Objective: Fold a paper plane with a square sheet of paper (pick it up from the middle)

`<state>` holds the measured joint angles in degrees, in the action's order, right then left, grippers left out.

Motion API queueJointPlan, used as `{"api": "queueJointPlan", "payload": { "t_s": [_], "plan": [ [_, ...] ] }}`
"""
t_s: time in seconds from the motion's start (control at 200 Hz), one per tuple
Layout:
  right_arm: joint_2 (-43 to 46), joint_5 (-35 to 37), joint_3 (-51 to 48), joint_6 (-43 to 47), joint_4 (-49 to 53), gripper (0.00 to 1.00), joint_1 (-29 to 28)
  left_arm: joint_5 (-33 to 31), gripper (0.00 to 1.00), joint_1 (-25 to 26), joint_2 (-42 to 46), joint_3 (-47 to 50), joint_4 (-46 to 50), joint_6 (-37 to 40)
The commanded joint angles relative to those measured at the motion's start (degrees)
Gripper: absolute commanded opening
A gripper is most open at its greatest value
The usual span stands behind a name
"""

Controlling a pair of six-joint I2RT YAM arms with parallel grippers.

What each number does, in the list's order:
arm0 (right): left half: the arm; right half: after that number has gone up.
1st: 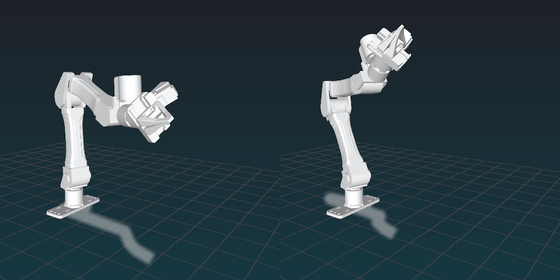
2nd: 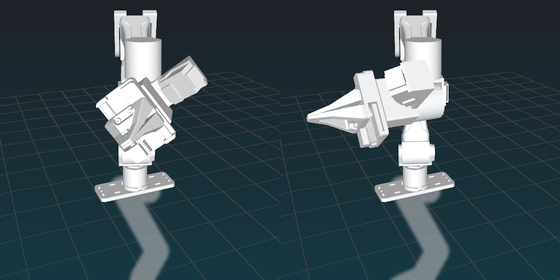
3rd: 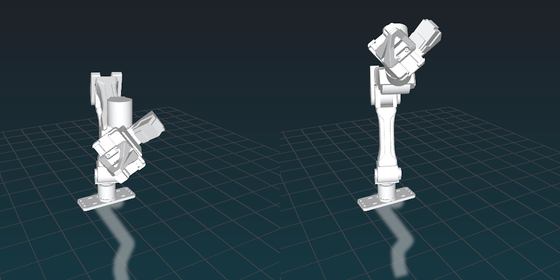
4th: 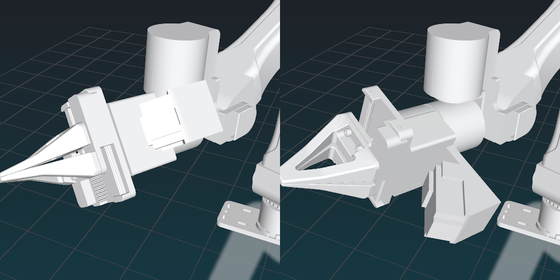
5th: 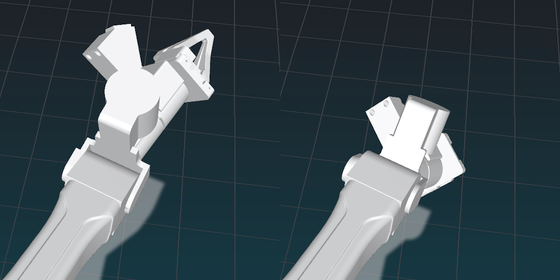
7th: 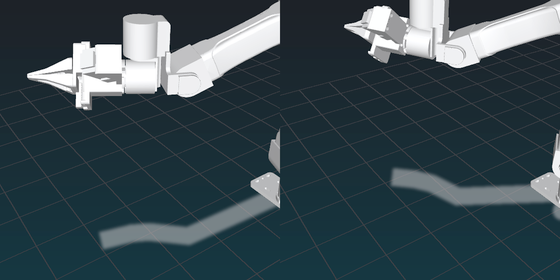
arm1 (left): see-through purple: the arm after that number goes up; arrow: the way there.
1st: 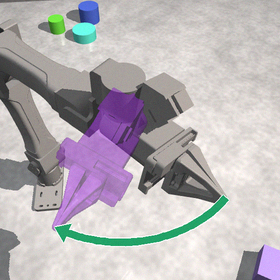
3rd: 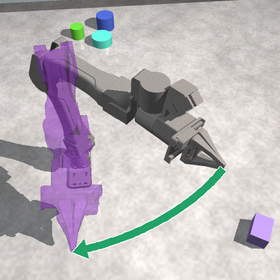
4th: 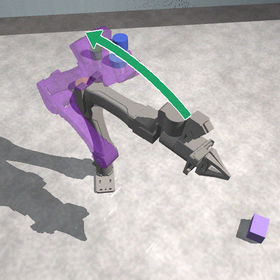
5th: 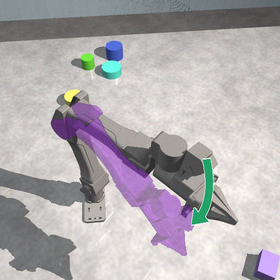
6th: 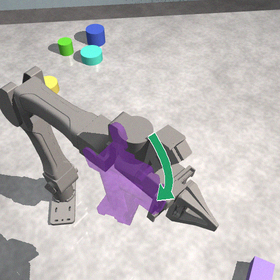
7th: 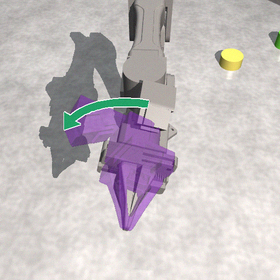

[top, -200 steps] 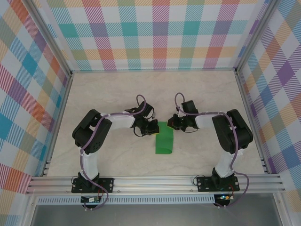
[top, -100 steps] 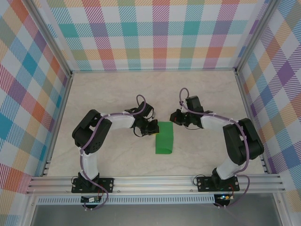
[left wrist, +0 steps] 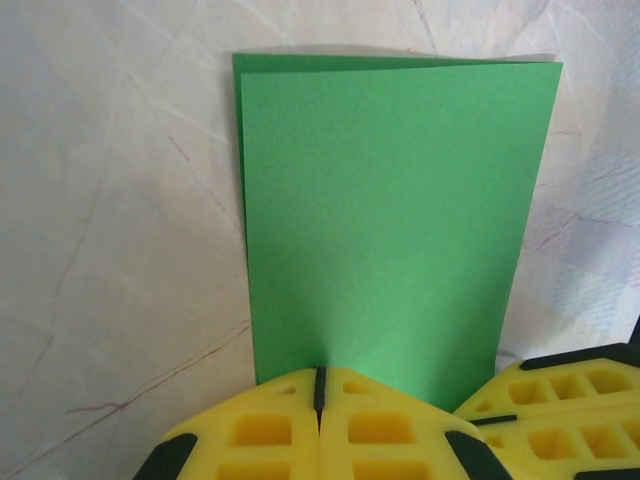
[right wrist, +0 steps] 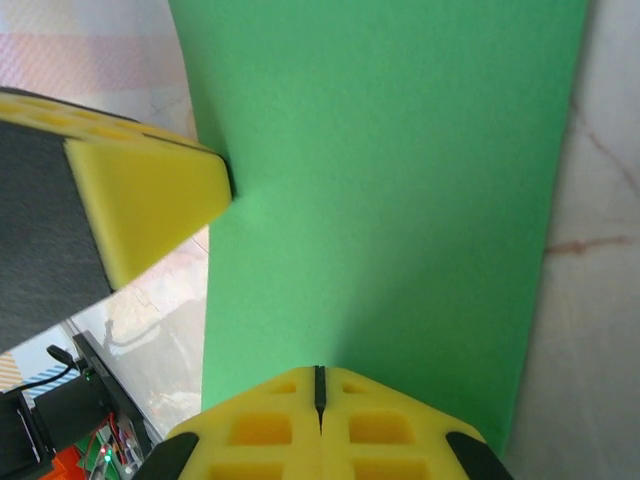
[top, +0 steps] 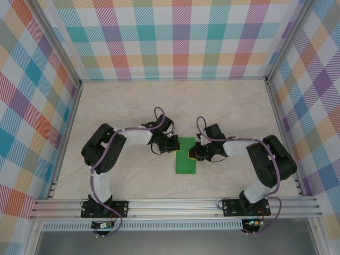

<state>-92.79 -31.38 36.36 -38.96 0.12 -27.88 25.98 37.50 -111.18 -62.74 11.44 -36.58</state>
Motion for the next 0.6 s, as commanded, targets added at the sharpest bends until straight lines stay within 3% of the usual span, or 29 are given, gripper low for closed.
{"api": "queueJointPlan", "payload": {
  "t_s": [0.0,0.595],
  "plan": [
    [0.93,-1.16,-1.57,0.44,2.09,0.0,-0.33,-12.97,0.0,0.21,-7.25,5.22,12.63,0.35],
    [11.8,1.1,-12.09,-1.06,10.37,0.0,-0.69,-14.08,0.0,0.21,-7.79,5.18,12.49,0.29]
  ]
}}
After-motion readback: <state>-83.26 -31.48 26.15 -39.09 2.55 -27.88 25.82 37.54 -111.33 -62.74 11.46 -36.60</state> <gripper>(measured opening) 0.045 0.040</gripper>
